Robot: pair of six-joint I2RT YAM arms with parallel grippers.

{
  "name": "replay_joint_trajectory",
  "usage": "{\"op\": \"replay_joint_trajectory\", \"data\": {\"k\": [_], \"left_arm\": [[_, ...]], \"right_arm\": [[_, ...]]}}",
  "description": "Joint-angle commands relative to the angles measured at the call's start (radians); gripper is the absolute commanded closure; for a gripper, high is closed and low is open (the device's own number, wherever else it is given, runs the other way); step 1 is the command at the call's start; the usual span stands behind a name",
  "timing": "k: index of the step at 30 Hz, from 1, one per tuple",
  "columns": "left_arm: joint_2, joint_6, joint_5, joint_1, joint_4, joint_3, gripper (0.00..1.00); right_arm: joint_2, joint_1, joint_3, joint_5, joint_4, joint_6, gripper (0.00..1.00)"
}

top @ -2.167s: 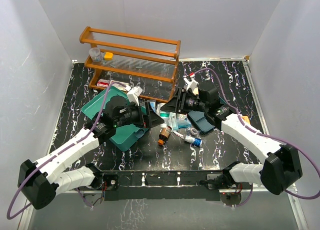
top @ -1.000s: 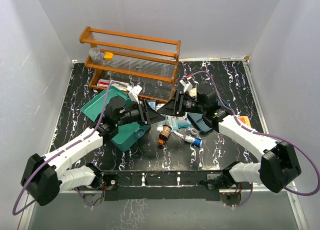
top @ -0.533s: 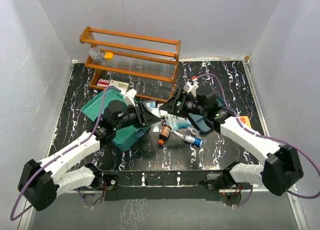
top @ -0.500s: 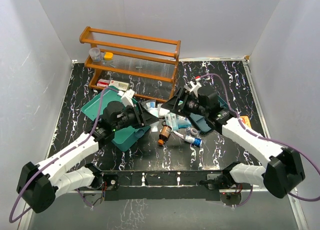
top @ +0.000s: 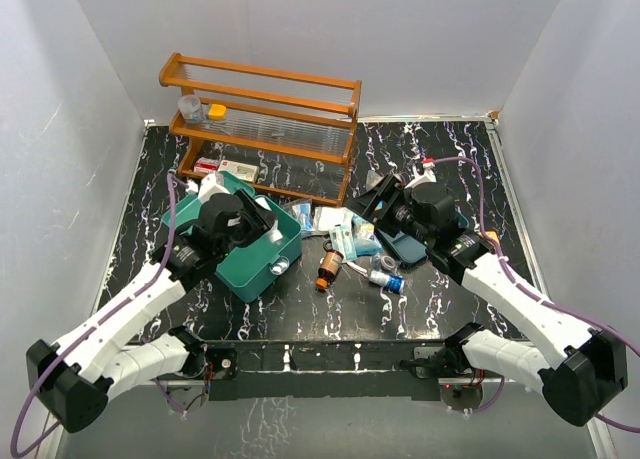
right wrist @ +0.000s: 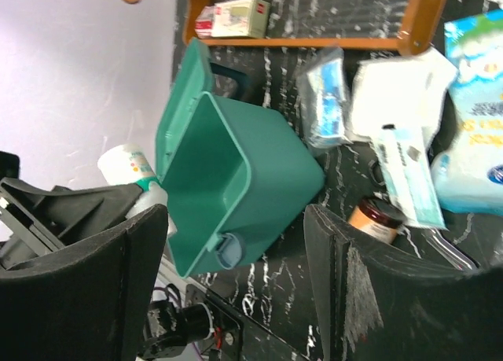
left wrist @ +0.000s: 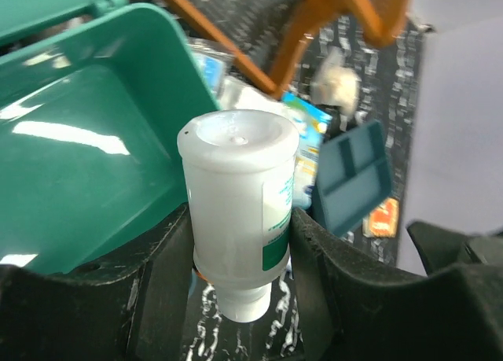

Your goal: Organize the medicine kit

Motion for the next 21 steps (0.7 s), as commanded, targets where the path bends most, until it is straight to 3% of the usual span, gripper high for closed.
{"op": "replay_joint_trajectory", "data": {"k": [1, 5, 12, 21], "left_arm": [[0.084, -0.036, -0.132, 0.007, -0.117, 0.057, 0.65], [0.164, -0.034, -0.156, 0.013, -0.145, 0.072, 0.66], [0.225, -0.022, -0.086, 0.071, -0.054, 0.057, 0.66], [0.358, -0.059, -0.099, 0.088, 0.004, 0.057, 0.67]], "right_arm": [[-0.010, -0.002, -0.010, 0.047, -0.023, 0.011, 0.33], [-0.007, -0.002, -0.008, 0.056, -0.032, 0.006, 0.33], [0.011, -0.002, 0.015, 0.059, -0.051, -0.008, 0.33], [0.018, -0.002, 0.011, 0.067, -0.058, -0.010, 0.33]]}}
